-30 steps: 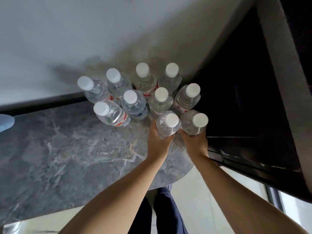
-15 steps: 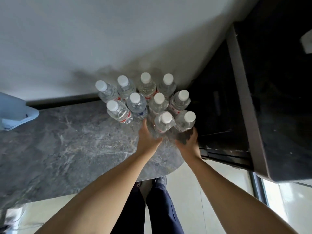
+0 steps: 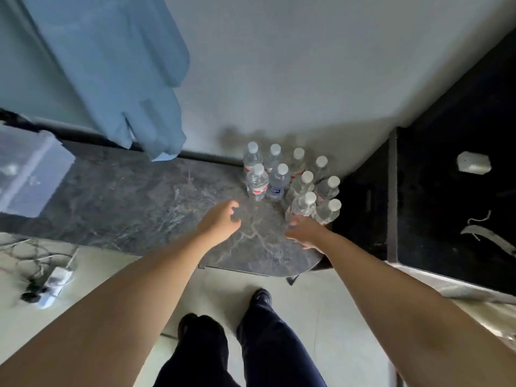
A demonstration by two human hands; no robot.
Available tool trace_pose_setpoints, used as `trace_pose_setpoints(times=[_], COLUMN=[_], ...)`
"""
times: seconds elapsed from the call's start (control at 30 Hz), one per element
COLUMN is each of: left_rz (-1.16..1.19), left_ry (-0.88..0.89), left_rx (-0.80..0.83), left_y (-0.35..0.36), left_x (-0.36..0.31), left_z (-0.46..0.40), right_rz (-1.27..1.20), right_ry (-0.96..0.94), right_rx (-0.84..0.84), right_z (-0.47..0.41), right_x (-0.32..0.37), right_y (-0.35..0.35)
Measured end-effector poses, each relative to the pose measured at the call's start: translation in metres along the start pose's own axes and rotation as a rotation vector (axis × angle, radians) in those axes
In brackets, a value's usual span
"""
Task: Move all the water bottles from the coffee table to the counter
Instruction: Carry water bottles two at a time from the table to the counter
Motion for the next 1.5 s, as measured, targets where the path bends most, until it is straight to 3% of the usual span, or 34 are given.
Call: trace_pose_setpoints(times=[0.13,0.33,0.7,0.93,1.17,1.5], left_rz=[0.02,0.13,0.218,0.276,0.383,0.459], left_ry=[-0.076,-0.172,-0.414,-0.571,-0.677,-0.887], left_rx=[-0.045,-0.251,-0.688,-0.884,-0.994,-1.169], left_y=[-0.036,-0.104,-0.239,-0.282,-0.319,-0.434], left_x=[0.038,0.114,0.312,0.4,0.472,0.57], left_z=[0.042,0.121,0.379,0.488,0.531,0.567], right_rz=[0.319,0.673,1.003,1.19,1.359,1.445], right_ry=[-0.175,-0.392,-0.871,-1.135,-1.318,-1.56], right_rx=[0.044,0.067,0.009,0.041,0.081,0.14], right_z=[0.018,0.049,0.187,0.26,0.286,0.299], right_x=[0.065,0.179,0.405,0.5,0.593,0.77], right_y=[0.013,0.073,0.298,0.413,0.494,0.583])
Point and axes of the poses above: each hand's wrist, its own z-axis away from the middle knuckle, its own y-axis out of the palm, x = y × z, the point moved 3 cm from there along -z, towards the middle knuckle, and after that the axes turned 8 degrees about z, right-handed, at the moved point
